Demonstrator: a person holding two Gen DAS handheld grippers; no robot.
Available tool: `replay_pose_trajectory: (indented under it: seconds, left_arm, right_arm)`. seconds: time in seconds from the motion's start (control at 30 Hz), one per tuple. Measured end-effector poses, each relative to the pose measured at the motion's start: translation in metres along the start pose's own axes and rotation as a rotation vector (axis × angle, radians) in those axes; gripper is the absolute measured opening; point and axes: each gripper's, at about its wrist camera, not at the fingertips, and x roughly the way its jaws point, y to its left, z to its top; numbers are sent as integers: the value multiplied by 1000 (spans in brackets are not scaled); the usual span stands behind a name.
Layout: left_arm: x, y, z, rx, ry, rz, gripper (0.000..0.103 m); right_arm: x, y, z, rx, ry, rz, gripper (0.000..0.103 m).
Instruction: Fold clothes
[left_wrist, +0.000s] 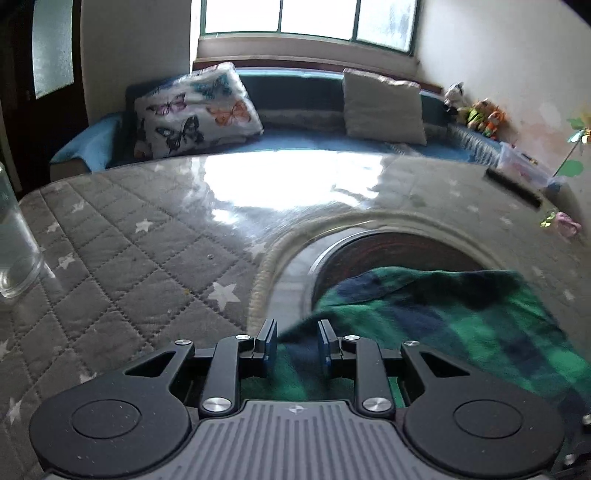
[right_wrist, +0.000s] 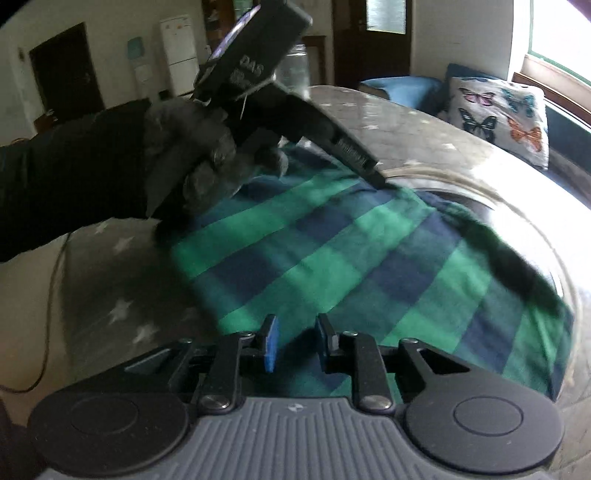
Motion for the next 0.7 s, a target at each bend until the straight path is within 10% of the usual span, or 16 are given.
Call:
replay_pose_trajectory:
  seconds: [0.4,0.7]
  left_arm:
    - [-78,-40,-78,79,-61,-59,27]
    - [-101,-10,-108,-49,-61,6,28]
  right_arm:
    - [-47,-44,-61,316,-92,-168,23]
    - [-73,-60,-76,346,-107,-264,23]
